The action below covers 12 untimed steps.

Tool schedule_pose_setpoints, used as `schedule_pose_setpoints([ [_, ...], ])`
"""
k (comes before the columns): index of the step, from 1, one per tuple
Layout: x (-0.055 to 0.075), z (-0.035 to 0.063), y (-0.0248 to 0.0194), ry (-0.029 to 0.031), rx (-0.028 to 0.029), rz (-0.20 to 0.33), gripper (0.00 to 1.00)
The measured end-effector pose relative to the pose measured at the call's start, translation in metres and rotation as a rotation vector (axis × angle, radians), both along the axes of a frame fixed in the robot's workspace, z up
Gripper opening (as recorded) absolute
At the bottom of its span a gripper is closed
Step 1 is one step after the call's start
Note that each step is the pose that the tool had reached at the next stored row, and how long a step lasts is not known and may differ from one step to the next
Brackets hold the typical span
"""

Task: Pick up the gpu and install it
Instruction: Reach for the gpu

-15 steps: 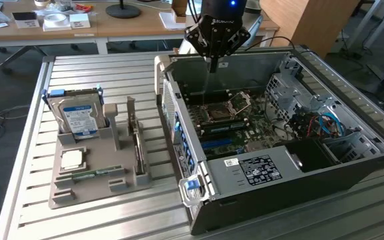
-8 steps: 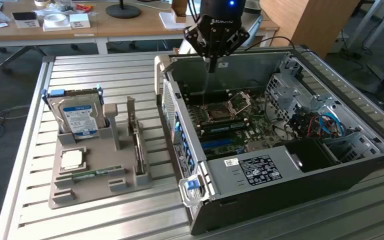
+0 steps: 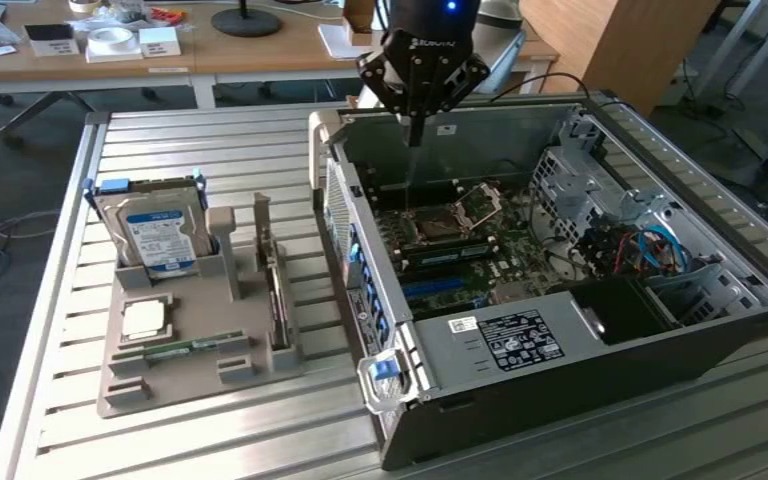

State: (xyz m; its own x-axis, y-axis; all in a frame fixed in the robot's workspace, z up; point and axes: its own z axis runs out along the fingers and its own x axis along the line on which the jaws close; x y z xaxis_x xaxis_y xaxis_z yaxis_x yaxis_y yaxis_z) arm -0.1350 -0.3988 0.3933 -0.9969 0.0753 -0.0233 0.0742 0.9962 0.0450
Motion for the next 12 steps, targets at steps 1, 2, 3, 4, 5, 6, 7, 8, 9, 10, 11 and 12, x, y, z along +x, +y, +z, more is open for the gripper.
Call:
schedule_pose_setpoints([
  [1, -0.001, 0.0, 0.0, -0.0001, 0.0001, 0.0, 0.11],
  [2, -0.003, 0.0, 0.0, 0.0, 0.0, 0.0, 0.11],
  [3, -0.005, 0.0, 0.0, 0.0, 0.0001, 0.0, 0.11],
  [4, -0.007, 0.0, 0.0, 0.0, 0.0, 0.0, 0.11],
  [5, -0.009, 0.0, 0.0, 0.0, 0.0001, 0.0, 0.11],
  [6, -0.011, 0.0, 0.0001, -0.0001, 0.0001, 0.0, 0.11],
  [7, -0.014, 0.0, 0.0002, -0.0001, 0.0001, 0.0, 0.11],
  [8, -0.017, -0.0001, 0.0002, -0.0001, 0.0001, 0.0, 0.11],
  [9, -0.019, 0.0, 0.0003, 0.0, 0.0, 0.0, 0.11],
  [10, -0.022, 0.0, 0.0004, 0.0, 0.0, 0.0, 0.11],
  [11, -0.024, -0.0001, 0.0005, -0.0001, 0.0001, -0.001, 0.11],
  [12, -0.027, -0.0001, 0.0006, 0.0, 0.0001, -0.001, 0.11],
])
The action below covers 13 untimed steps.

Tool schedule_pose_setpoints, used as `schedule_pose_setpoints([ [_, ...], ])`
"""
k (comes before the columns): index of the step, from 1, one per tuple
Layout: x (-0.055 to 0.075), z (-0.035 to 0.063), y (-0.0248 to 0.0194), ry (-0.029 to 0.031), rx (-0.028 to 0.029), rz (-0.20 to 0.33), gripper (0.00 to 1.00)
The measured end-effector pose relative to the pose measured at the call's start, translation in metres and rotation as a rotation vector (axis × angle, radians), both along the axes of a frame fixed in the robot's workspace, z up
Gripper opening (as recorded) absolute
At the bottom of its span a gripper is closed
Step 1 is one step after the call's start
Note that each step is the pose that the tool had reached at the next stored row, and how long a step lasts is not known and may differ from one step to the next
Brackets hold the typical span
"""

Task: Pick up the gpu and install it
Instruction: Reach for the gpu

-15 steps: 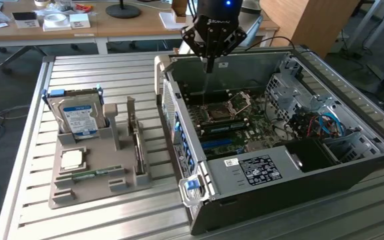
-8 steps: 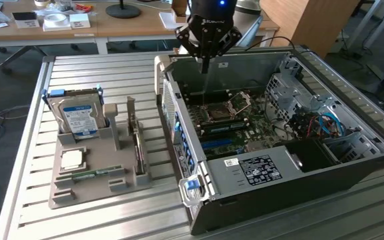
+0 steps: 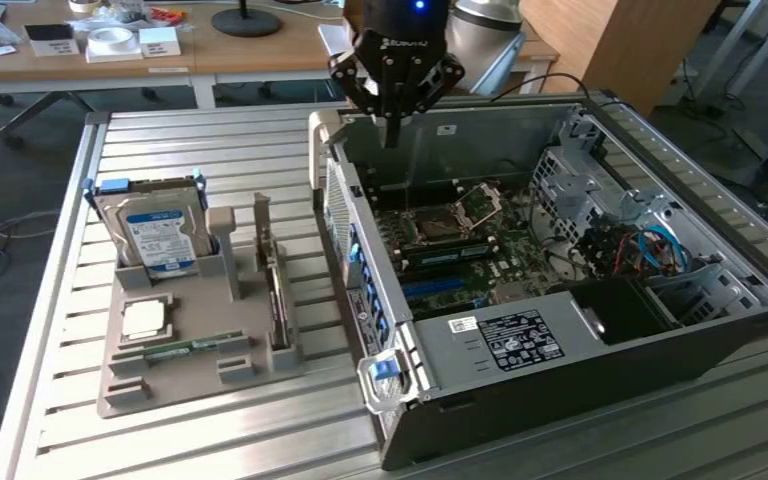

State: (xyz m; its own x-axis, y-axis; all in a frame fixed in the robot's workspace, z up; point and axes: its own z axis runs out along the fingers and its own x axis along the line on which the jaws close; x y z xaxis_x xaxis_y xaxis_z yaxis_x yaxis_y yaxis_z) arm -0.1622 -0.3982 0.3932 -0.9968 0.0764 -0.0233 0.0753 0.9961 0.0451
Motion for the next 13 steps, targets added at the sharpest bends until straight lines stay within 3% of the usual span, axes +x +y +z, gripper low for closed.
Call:
schedule_pose_setpoints([
  [13, -0.046, -0.0002, 0.0023, 0.0, -0.0001, -0.006, 0.11],
])
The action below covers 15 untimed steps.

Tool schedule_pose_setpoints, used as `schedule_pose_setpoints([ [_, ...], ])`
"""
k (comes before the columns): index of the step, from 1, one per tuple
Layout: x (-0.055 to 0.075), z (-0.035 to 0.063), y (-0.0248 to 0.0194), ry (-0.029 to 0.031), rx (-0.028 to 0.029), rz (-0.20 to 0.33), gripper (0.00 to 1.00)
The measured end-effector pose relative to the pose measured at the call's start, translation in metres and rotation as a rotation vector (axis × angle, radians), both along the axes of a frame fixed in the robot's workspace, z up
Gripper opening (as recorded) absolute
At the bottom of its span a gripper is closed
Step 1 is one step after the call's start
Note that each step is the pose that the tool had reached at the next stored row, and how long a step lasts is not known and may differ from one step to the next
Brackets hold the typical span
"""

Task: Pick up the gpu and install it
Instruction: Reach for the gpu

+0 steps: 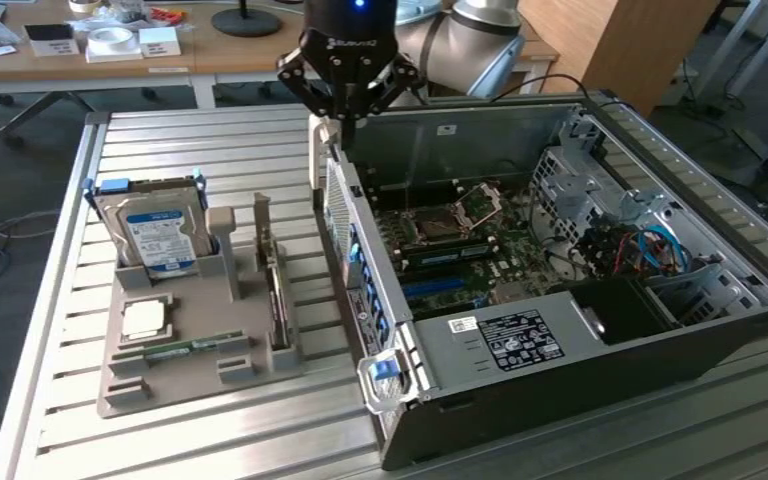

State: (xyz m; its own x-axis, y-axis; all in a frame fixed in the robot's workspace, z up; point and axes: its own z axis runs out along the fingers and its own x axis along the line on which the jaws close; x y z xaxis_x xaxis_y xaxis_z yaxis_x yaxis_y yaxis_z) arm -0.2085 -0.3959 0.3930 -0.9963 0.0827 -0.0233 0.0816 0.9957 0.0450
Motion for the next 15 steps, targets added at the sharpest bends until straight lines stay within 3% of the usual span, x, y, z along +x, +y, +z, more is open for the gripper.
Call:
schedule_pose_setpoints([
  [15, -0.054, -0.0006, 0.0038, 0.0, 0.0, -0.01, 0.11],
])
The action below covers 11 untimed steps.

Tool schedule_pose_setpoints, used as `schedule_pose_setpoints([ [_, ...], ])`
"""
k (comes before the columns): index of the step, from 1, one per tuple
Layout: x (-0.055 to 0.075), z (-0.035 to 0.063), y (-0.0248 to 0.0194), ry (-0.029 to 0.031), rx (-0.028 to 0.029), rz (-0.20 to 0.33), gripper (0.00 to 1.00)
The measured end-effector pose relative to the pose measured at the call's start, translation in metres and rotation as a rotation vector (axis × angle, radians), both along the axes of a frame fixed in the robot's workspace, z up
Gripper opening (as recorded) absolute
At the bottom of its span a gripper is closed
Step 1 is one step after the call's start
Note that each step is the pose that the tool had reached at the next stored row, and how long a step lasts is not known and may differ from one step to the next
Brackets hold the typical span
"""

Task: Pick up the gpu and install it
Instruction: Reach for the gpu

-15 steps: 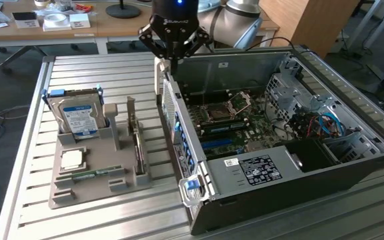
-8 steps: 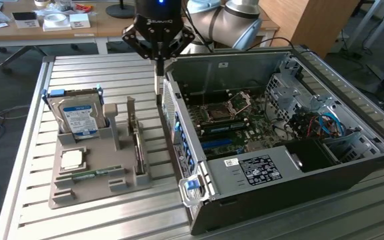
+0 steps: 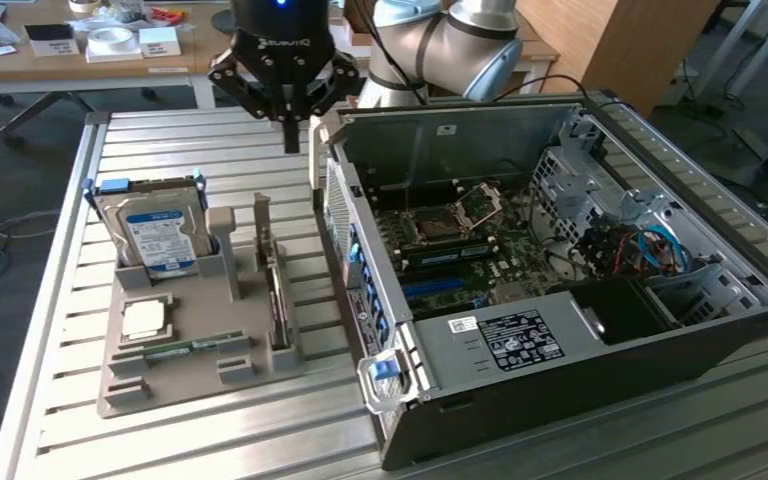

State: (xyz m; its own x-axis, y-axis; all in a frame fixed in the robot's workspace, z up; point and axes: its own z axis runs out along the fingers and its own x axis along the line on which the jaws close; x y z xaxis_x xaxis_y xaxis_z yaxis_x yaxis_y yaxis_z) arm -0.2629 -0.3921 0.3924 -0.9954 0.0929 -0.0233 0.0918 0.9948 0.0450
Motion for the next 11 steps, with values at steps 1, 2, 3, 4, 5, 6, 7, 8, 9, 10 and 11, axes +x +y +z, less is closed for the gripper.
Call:
schedule_pose_setpoints([
  [1, -0.003, -0.0001, 0.0002, -0.0001, 0.0, -0.001, 0.11],
  [2, -0.007, -0.0002, 0.0003, -0.0001, 0.0001, -0.001, 0.11],
  [3, -0.01, -0.0002, 0.0004, -0.0001, 0.0, -0.002, 0.11],
  [4, -0.013, -0.0003, 0.0005, -0.0002, 0.0001, -0.003, 0.11],
  [5, -0.016, -0.0004, 0.0006, -0.0001, 0.0, -0.004, 0.11],
  [6, -0.019, -0.0005, 0.0006, -0.0001, 0.0001, -0.005, 0.11],
  [7, -0.021, -0.0006, 0.0006, -0.0001, 0.0001, -0.006, 0.11],
  [8, -0.023, -0.0006, 0.0006, -0.0001, 0.0001, -0.006, 0.11],
  [9, -0.025, -0.0007, 0.0006, 0.0, 0.0, -0.007, 0.11],
  [10, -0.027, -0.0008, 0.0006, -0.0002, 0.0001, -0.007, 0.11],
  [11, -0.028, -0.0009, 0.0006, -0.0001, 0.0001, -0.007, 0.11],
])
